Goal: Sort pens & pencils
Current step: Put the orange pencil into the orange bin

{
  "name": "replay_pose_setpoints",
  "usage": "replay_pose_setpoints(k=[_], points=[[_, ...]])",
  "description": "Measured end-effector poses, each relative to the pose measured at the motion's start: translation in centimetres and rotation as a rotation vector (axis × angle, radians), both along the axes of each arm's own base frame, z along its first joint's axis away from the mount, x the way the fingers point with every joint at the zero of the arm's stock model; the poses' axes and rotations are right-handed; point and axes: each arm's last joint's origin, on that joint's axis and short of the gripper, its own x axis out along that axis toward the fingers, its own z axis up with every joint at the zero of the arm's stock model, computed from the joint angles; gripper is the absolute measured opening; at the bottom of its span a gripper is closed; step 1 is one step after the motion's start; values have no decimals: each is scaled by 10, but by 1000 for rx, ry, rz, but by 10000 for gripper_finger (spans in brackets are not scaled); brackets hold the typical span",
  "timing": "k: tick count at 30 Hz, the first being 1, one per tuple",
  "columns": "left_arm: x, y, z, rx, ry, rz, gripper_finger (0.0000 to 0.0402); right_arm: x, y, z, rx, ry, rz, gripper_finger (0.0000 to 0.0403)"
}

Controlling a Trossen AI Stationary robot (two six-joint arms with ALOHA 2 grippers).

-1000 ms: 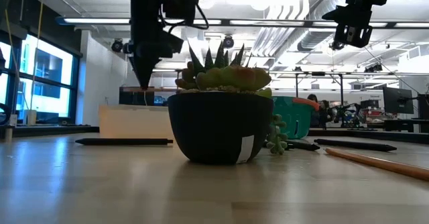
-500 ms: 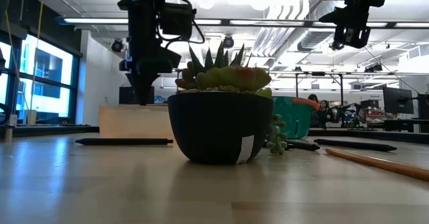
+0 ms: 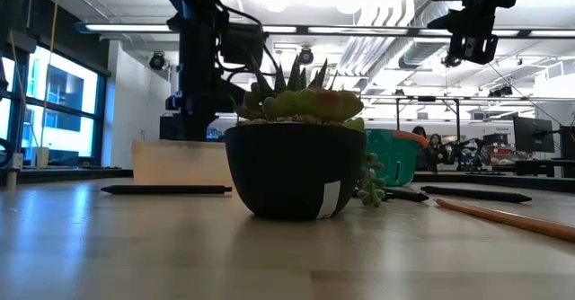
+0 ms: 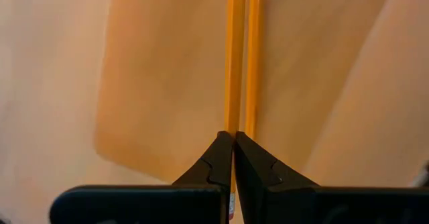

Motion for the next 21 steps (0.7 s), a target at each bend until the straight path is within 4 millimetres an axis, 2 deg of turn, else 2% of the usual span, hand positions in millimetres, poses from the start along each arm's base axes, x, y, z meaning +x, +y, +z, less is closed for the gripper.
replay_pose_setpoints(k=[21], points=[[2, 0, -3, -29, -7, -18, 8, 0, 0, 0, -8, -1, -4, 165]])
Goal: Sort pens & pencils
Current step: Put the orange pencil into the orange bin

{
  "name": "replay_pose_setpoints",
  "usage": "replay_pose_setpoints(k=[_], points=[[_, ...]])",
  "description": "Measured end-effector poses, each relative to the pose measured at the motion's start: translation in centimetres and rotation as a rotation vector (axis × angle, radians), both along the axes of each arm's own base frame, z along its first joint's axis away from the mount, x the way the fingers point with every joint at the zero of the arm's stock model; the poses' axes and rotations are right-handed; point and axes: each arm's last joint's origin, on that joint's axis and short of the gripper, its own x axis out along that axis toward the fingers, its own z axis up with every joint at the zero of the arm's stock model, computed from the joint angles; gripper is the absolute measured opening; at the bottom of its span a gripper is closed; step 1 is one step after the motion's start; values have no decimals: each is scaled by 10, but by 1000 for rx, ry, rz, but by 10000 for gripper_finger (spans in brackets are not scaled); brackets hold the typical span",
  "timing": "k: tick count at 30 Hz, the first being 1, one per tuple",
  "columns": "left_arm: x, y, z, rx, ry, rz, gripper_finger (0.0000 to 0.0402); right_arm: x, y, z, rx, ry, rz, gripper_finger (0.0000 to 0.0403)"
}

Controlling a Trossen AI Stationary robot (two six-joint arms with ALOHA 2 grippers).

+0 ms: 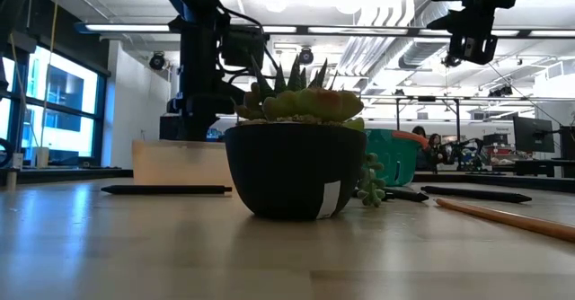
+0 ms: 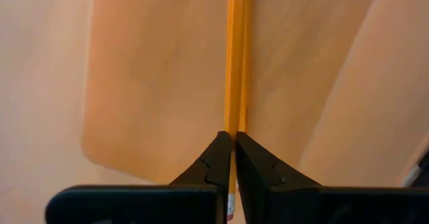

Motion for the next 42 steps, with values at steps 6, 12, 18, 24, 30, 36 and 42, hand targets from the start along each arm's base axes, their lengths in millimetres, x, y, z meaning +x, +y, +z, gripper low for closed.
replay_pose_setpoints(k=[6, 12, 18, 24, 30, 36, 42], points=[[0, 0, 0, -10, -7, 2, 40, 0, 0, 0, 1, 1, -1, 165], [0, 0, 0, -1, -3, 3, 78, 0, 0, 0, 3, 1, -2, 165], [0, 0, 0, 7, -5, 5, 78, 0, 0, 0, 3, 1, -2, 165], [0, 0, 5, 17, -29, 22, 76, 0, 0, 0, 3, 1, -1, 165], [-3, -1, 16, 34, -61, 22, 78, 0, 0, 0, -2, 0, 1, 165], [-6, -2, 26, 55, -92, 23, 74, 0, 0, 0, -3, 0, 1, 165], [-7, -3, 37, 73, -140, 36, 76, 0, 0, 0, -3, 0, 1, 165]])
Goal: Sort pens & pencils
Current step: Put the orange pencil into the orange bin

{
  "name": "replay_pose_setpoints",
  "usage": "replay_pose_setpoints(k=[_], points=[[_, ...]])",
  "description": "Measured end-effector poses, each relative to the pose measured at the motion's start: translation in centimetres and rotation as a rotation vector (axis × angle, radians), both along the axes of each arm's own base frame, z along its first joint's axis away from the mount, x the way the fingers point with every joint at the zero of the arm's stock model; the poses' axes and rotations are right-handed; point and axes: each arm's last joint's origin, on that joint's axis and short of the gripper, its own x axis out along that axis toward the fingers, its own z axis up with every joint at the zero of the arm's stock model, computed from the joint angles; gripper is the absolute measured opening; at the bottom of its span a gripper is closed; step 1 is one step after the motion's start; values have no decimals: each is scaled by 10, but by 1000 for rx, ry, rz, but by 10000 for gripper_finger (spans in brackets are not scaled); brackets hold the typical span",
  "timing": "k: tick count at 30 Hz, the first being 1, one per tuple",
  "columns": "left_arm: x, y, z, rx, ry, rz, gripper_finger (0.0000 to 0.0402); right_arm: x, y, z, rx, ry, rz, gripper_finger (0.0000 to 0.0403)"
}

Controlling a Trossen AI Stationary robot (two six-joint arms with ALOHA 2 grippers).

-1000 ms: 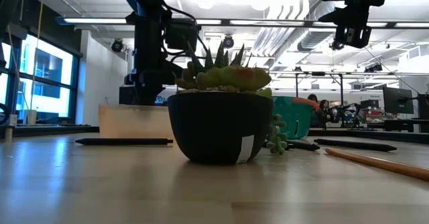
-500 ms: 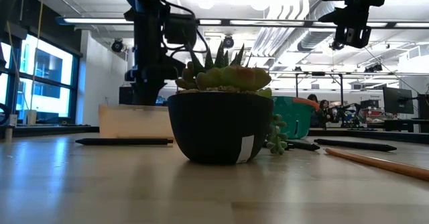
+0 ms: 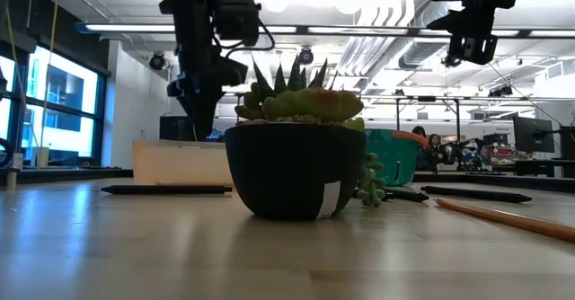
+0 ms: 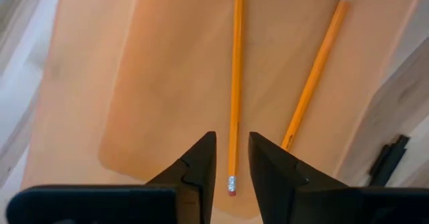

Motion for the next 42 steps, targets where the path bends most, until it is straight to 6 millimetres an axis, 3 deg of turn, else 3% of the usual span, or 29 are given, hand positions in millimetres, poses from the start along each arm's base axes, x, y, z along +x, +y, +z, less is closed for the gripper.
replay_pose_setpoints(k=[6, 18, 28, 42], points=[[4, 2, 23, 32, -79, 0, 75, 0, 0, 0, 0, 0, 0, 165], [20, 3, 94, 149, -285, -85, 76, 0, 0, 0, -3, -1, 2, 165], [32, -23, 125, 197, -365, -225, 76, 0, 0, 0, -30, -8, 13, 165], [24, -76, 148, 234, -444, -289, 76, 0, 0, 0, -96, -27, 44, 165]])
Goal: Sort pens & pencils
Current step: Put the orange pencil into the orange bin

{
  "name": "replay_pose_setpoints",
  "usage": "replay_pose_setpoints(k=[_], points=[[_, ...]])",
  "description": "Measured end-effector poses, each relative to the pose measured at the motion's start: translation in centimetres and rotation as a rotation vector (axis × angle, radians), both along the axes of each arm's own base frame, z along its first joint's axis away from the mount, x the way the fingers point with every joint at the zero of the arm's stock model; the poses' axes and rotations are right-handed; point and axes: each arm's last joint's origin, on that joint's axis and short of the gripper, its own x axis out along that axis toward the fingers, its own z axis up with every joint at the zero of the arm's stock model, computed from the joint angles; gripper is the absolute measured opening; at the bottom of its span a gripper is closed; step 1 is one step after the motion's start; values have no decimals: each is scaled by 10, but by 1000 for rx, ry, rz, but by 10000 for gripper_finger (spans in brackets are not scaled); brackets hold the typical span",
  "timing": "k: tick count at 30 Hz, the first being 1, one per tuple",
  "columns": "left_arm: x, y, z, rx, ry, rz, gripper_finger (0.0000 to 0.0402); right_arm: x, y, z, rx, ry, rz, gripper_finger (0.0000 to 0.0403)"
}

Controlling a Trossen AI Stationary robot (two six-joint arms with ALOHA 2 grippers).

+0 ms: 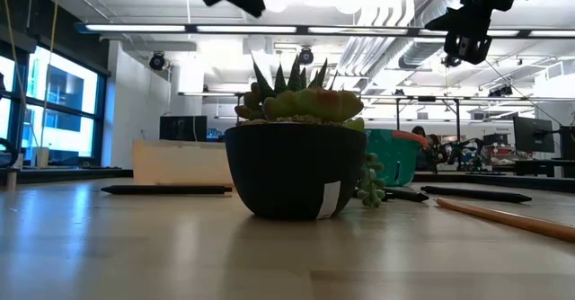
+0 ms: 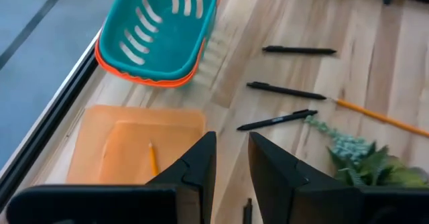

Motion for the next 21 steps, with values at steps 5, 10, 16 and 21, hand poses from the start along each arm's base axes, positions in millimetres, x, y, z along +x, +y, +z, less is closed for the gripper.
replay_pose_setpoints(k=[5, 10, 16, 21], points=[[-6, -20, 9, 26, -33, -1, 76, 0, 0, 0, -13, -4, 17, 165], [-13, -36, 12, 75, -21, 0, 76, 0, 0, 0, -4, -2, 12, 165], [-19, -38, 12, 110, 25, 2, 76, -1, 0, -1, -16, 10, 14, 165], [-25, -38, 15, 133, 46, -29, 76, -3, 0, -6, 39, 83, -5, 165]])
